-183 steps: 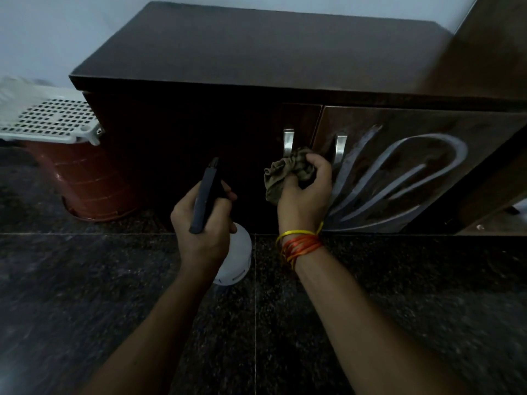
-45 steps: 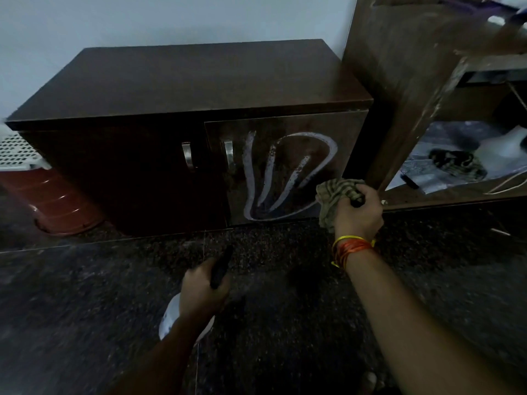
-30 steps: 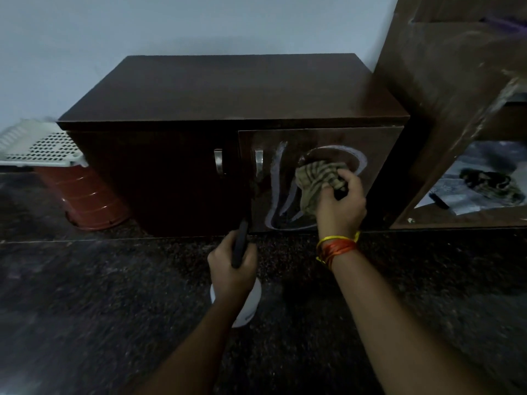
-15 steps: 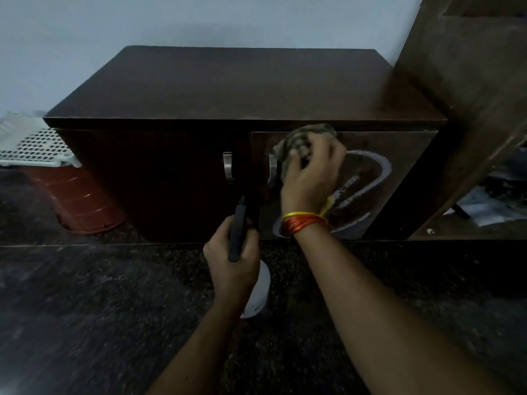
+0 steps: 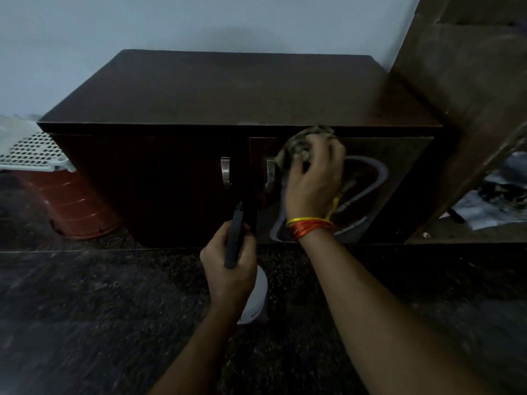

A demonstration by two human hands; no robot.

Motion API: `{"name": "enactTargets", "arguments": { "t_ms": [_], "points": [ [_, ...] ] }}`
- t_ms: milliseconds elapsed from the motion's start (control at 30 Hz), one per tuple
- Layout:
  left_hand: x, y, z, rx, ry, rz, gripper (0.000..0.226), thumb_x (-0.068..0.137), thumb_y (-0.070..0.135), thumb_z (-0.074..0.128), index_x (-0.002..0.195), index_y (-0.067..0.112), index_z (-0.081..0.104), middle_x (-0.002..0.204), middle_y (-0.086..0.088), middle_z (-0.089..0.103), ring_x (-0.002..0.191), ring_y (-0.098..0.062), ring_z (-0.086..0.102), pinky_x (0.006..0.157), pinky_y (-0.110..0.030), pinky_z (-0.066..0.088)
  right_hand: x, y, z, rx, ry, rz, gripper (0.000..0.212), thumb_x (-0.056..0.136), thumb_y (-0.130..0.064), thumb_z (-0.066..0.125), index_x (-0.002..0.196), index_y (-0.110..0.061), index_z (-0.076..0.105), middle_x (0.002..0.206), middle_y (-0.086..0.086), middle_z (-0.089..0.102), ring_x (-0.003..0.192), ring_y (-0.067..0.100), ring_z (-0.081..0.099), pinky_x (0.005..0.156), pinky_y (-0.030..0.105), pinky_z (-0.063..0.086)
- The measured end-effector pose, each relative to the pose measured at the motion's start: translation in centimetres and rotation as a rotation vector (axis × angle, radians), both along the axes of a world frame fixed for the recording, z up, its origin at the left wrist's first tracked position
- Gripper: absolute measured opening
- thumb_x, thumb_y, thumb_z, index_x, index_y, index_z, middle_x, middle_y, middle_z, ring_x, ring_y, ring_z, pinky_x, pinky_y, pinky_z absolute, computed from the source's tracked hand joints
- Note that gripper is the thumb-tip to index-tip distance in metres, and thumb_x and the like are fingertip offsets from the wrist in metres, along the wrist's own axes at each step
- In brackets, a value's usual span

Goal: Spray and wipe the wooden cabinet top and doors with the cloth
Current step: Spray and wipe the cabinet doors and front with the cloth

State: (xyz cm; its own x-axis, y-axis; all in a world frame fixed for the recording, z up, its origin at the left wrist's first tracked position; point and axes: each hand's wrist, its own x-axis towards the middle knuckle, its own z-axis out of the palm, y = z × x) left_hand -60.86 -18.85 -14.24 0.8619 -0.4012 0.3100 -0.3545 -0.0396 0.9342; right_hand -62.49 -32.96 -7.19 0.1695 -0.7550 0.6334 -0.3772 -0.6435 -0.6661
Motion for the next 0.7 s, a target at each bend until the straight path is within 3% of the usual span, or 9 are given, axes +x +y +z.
{"name": "enactTargets", "arguments": {
  "t_ms": [100, 233, 433, 600, 700],
  "points": [
    [0.5, 0.4, -0.3, 0.009, -0.025, 0.004, 0.014, 0.082, 0.037, 0.05, 0.074, 0.027, 0.057, 0.055, -0.011, 0.05, 0.05, -0.035, 0.051, 0.045, -0.051, 0.044, 2.2, 2.2, -0.2, -0.143, 0.166, 0.1, 0.027, 0.08, -0.001, 0.063, 0.106, -0.007, 0.066, 0.113, 0.017, 0.058, 0.105, 0.034, 0.055, 0.091, 0.033, 0.037],
    [0.9, 0.8, -0.4, 0.01, -0.027, 0.029, 0.014, 0.08, 0.036, 0.05, 0.073, 0.026, 0.057, 0.056, -0.015, 0.05, 0.048, -0.038, 0.05, 0.044, -0.051, 0.043, 2.1, 2.1, 0.1, -0.227, 0.222, 0.133, 0.027, 0.081, 0.0, 0.062, 0.106, -0.009, 0.066, 0.109, 0.015, 0.059, 0.1, 0.033, 0.054, 0.084, 0.034, 0.041],
    [0.7, 0.8, 0.2, 0.002, 0.006, 0.016, 0.011, 0.082, 0.031, 0.052, 0.075, 0.026, 0.059, 0.06, -0.016, 0.052, 0.05, -0.04, 0.05, 0.045, -0.052, 0.044, 0.2, 0.3, -0.3, -0.093, 0.067, 0.024, 0.031, 0.081, -0.001, 0.061, 0.111, -0.004, 0.064, 0.118, 0.02, 0.055, 0.114, 0.038, 0.053, 0.097, 0.043, 0.044],
    [0.8, 0.8, -0.1, 0.01, -0.008, 0.008, 0.017, 0.081, 0.035, 0.05, 0.072, 0.022, 0.056, 0.054, -0.014, 0.049, 0.049, -0.037, 0.05, 0.045, -0.05, 0.043, 2.5, 2.2, 0.0, -0.264, 0.198, 0.161, 0.025, 0.08, -0.001, 0.059, 0.103, -0.005, 0.068, 0.104, 0.018, 0.062, 0.097, 0.038, 0.057, 0.085, 0.038, 0.042],
    [1.0, 0.9, -0.6, 0.033, -0.024, 0.03, 0.017, 0.084, 0.028, 0.051, 0.071, 0.018, 0.055, 0.054, -0.015, 0.048, 0.048, -0.036, 0.05, 0.045, -0.05, 0.042, 3.2, 2.7, 0.4, -0.344, 0.267, 0.225, 0.023, 0.081, -0.003, 0.058, 0.101, -0.005, 0.068, 0.101, 0.017, 0.062, 0.09, 0.035, 0.057, 0.078, 0.035, 0.04]
  ]
}}
